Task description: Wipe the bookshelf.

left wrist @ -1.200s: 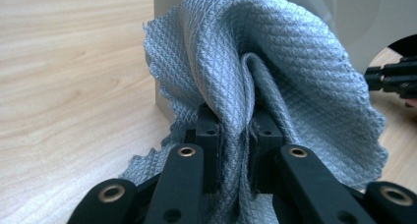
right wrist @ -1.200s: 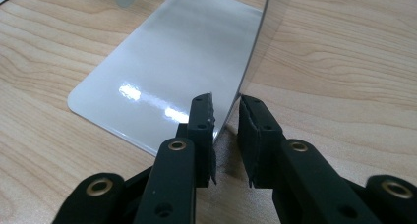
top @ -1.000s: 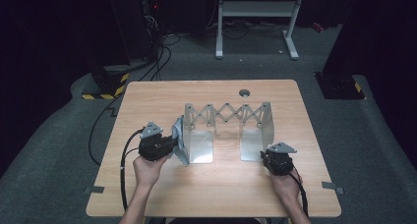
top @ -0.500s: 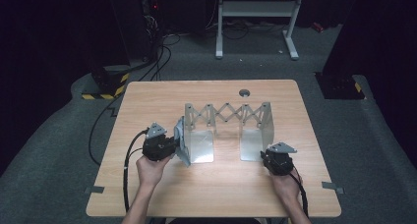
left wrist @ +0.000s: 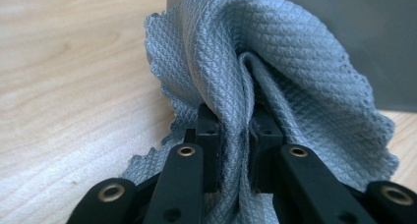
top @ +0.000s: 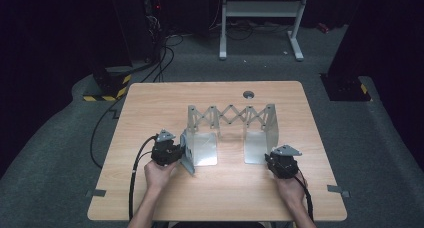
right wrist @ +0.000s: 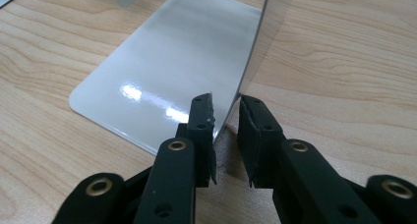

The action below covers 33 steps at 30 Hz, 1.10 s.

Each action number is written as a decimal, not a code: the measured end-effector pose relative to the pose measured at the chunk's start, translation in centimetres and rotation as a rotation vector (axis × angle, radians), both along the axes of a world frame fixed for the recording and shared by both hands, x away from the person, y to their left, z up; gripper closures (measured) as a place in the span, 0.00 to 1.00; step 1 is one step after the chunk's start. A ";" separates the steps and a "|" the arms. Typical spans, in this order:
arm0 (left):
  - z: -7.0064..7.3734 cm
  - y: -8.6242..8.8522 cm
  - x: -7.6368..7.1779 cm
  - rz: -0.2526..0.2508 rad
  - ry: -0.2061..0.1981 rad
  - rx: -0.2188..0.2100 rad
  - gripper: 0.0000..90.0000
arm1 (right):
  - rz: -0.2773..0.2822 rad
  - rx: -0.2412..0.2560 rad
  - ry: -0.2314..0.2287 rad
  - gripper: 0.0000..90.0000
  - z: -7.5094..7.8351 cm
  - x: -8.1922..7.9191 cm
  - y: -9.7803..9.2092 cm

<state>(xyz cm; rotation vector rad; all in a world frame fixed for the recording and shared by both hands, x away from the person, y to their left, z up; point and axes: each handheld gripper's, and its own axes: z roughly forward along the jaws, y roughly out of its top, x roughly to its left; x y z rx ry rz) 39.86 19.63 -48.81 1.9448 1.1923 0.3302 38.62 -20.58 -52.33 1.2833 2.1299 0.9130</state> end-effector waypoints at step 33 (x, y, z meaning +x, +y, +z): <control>7.8 1.3 0.0 -0.026 -0.189 -0.092 0.87 | 0.002 -0.001 0.001 0.85 0.0 0.0 0.0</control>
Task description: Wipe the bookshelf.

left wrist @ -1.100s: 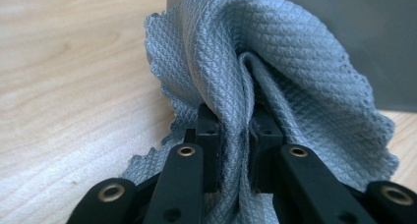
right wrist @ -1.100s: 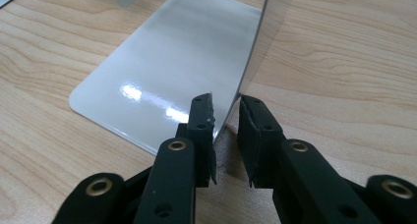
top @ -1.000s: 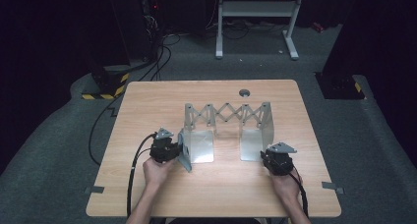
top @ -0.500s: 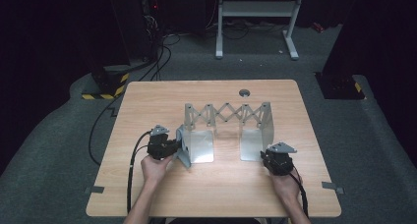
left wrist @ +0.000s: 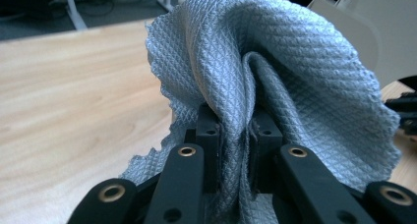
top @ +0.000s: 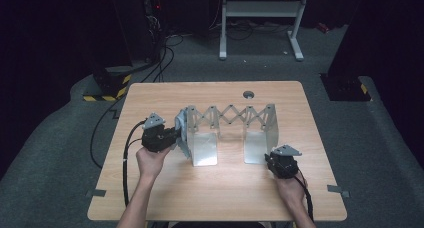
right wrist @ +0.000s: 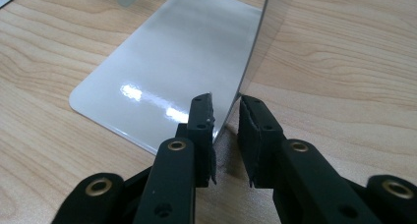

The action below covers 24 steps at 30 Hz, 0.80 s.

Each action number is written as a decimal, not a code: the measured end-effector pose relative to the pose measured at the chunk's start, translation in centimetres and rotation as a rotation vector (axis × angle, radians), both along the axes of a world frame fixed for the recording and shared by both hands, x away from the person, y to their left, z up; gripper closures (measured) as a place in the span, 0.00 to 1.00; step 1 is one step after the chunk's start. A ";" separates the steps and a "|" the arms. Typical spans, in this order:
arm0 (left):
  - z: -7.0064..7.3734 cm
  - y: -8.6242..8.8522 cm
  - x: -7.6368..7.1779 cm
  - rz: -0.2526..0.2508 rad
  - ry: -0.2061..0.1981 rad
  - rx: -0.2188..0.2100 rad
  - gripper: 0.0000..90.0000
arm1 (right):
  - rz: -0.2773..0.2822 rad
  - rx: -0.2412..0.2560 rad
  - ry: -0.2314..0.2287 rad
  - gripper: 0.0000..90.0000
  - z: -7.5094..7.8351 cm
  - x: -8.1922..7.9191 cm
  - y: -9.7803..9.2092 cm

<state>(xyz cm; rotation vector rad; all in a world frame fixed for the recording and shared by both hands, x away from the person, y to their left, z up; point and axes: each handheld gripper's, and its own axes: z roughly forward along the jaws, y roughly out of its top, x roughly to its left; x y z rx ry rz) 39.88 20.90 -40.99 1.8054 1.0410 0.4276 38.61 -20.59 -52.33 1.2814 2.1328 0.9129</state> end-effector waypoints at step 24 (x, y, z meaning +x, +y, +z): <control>-3.1 -0.7 2.3 0.021 0.077 0.054 0.87 | 0.001 0.003 0.001 0.85 0.0 0.0 0.0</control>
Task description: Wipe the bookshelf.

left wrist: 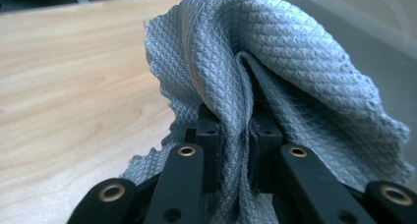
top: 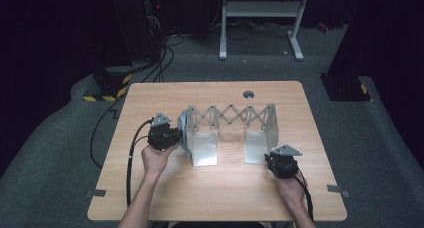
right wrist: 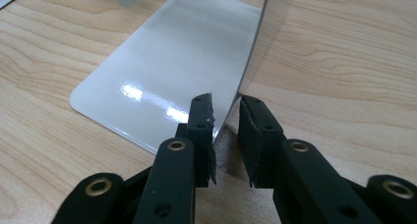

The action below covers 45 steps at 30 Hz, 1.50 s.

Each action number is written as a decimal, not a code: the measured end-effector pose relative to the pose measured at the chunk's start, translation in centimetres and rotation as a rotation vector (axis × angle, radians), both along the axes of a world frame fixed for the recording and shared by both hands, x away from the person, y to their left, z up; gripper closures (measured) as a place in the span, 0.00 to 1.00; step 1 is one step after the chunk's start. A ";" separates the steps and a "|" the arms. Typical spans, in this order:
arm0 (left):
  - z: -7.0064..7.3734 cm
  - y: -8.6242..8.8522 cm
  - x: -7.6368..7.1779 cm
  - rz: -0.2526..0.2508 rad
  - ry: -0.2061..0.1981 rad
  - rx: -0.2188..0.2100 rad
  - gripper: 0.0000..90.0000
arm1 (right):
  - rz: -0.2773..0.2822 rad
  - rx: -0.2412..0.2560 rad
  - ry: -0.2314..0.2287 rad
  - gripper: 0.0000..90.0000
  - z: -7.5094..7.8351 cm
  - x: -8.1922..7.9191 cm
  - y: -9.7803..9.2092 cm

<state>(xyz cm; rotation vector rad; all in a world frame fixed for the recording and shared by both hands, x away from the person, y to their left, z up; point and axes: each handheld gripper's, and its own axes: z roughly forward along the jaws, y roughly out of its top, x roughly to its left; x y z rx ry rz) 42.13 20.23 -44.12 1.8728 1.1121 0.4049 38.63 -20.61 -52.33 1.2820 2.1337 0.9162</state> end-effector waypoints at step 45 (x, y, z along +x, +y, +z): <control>3.3 0.4 0.1 -0.002 -0.093 -0.050 0.87 | 0.000 0.007 0.005 0.85 0.0 0.0 -0.1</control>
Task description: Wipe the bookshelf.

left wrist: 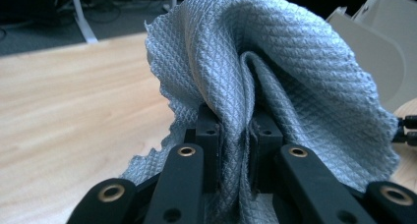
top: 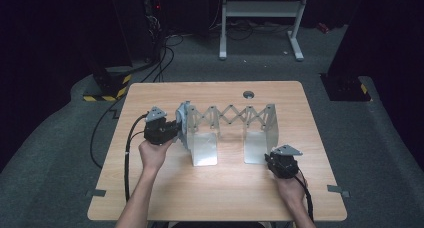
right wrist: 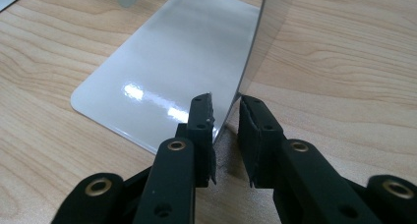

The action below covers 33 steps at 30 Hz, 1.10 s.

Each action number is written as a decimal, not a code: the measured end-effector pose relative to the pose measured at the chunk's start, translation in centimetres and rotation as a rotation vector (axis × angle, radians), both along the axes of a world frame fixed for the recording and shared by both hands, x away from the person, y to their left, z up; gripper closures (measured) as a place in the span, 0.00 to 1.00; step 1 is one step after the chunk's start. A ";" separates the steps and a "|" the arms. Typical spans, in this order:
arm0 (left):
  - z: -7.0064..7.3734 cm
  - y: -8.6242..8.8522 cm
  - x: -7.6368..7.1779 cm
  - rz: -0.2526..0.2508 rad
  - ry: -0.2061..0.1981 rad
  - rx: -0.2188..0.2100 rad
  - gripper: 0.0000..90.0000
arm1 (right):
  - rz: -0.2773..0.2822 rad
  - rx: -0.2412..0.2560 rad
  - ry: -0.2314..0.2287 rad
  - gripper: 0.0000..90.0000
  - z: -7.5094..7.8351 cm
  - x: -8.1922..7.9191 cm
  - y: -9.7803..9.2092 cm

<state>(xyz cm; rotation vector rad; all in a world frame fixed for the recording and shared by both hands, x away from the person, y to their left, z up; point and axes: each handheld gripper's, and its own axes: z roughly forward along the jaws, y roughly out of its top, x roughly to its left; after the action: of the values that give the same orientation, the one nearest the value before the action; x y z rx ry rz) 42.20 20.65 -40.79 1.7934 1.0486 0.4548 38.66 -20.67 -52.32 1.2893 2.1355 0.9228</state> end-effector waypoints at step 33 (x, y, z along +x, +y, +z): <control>-6.5 -0.9 3.4 0.024 0.189 0.095 0.87 | -0.001 0.005 0.005 0.85 0.0 0.0 0.0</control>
<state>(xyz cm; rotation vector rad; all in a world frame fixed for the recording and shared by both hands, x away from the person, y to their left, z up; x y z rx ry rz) 45.60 19.74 -47.31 1.9388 1.1968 0.3597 38.68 -20.71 -52.32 1.2961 2.1370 0.9265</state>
